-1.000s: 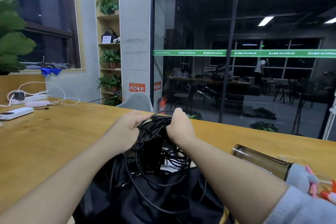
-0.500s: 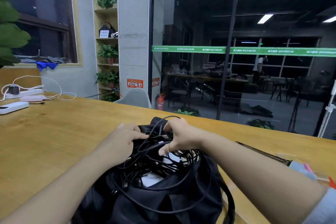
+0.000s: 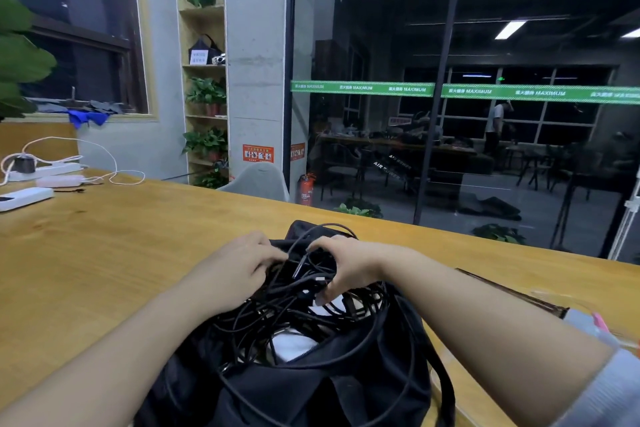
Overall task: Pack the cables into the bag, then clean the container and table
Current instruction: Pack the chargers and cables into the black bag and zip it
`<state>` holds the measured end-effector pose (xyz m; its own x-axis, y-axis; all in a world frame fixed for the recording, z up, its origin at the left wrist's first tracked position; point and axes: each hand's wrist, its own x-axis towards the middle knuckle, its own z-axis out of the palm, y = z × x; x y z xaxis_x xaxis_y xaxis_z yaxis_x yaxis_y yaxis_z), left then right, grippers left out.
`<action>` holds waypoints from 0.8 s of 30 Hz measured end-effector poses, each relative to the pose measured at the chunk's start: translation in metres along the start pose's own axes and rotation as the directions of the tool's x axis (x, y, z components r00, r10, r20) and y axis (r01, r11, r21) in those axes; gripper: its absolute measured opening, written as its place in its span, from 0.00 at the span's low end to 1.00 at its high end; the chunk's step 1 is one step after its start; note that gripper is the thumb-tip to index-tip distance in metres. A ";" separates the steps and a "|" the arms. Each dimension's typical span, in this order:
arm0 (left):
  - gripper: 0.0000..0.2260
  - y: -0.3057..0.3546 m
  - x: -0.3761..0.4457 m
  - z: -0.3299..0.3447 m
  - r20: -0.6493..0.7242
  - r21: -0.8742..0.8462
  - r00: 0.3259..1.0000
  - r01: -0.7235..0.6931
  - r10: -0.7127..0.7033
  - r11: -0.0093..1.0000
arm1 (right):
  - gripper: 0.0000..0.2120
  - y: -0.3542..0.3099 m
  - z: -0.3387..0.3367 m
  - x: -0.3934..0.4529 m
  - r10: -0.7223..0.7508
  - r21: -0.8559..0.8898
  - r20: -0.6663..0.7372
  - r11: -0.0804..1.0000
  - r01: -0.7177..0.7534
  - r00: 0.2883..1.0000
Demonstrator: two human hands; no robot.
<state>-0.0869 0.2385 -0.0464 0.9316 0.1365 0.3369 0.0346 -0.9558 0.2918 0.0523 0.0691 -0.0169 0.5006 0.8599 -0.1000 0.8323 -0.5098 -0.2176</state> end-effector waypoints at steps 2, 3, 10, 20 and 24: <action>0.18 0.000 0.007 -0.003 -0.036 0.047 0.999 0.029 -0.028 0.998 | 0.33 -0.004 0.007 -0.002 -0.054 -0.039 -0.076 0.998 0.051 0.996; 0.18 0.001 0.010 -0.005 -0.030 0.079 0.999 0.047 -0.045 0.996 | 0.29 -0.006 0.010 -0.003 -0.086 -0.092 -0.106 0.993 0.076 0.991; 0.10 0.014 0.031 -0.022 -0.011 0.241 0.999 0.048 -0.047 0.969 | 0.25 -0.008 0.019 -0.009 -0.194 -0.120 -0.206 0.978 0.172 0.959; 0.11 0.009 0.042 -0.020 0.043 0.166 0.999 -0.003 -0.004 0.986 | 0.58 0.002 -0.002 0.017 0.012 -0.056 -0.093 0.998 -0.017 0.996; 0.12 0.008 0.039 -0.020 0.075 0.131 0.997 -0.024 0.015 0.991 | 0.56 0.006 -0.010 0.026 0.050 0.042 -0.027 0.998 -0.049 0.998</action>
<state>-0.0574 0.2412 -0.0131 0.9565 0.1027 0.2732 0.0588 -0.9847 0.1641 0.0725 0.0885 -0.0115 0.5476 0.8324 -0.0850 0.7961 -0.5496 -0.2532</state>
